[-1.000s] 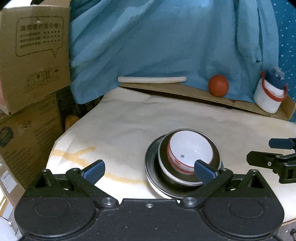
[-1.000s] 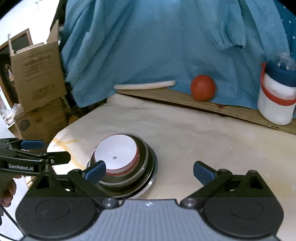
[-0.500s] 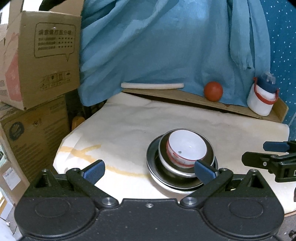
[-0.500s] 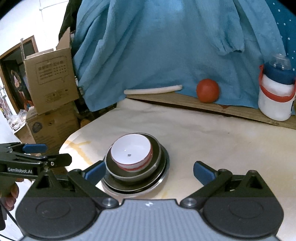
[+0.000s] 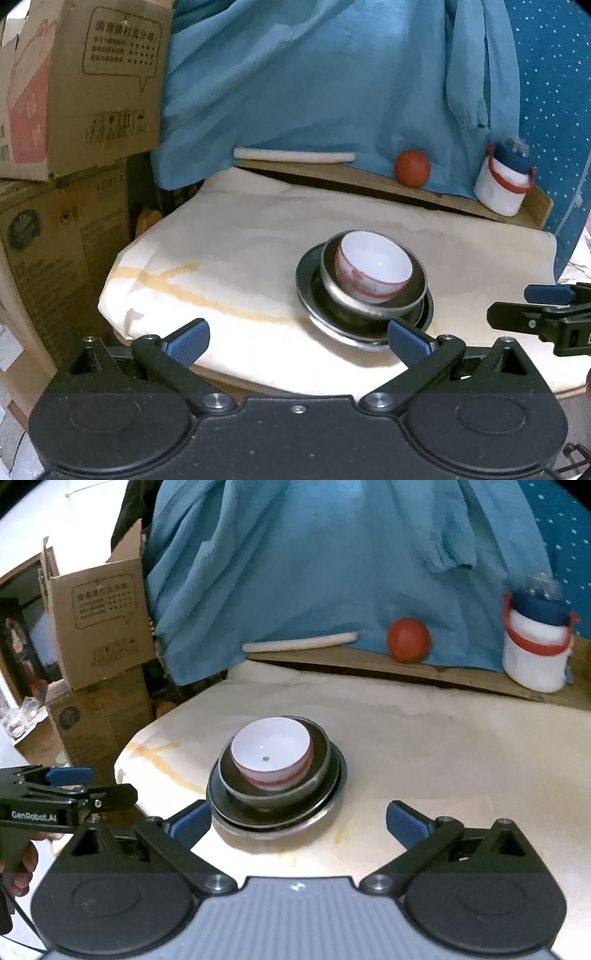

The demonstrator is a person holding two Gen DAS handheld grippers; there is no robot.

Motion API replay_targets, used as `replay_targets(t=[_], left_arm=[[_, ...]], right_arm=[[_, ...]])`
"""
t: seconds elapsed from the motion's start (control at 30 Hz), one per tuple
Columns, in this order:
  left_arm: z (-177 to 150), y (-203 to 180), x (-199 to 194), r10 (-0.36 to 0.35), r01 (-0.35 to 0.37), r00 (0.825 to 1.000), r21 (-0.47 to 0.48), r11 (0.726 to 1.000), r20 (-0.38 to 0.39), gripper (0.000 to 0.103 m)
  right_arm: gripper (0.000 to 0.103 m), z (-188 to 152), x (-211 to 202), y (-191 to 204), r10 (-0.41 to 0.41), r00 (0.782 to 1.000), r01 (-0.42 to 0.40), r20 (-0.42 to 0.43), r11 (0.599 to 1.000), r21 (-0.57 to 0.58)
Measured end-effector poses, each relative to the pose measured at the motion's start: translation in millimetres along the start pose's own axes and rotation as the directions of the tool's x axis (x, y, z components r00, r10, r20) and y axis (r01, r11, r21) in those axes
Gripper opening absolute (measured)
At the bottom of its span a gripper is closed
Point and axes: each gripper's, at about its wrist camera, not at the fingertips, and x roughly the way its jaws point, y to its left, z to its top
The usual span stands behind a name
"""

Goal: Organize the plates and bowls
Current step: 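Withdraw both grippers back from the stacked dishes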

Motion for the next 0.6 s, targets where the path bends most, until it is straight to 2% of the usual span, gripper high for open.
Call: replay_targets(t=[0.3,0.6], left_arm=[[-18.3,17.6,-10.1,-0.053,0.053,0.999,0.049,0.997,0.011,0.102],[-34.2,24.4,-14.9,-0.066,0.067,0.998,0.057,0.996,-0.009,0.102]], right_arm=[[0.103,-21.9,-10.1,26.9,-0.055,0.998,0.054,0.008,0.998,0.037],[0.103,-37.8,-15.3,38.3,-0.077,0.997,0.078,-0.016,0.996,0.036]])
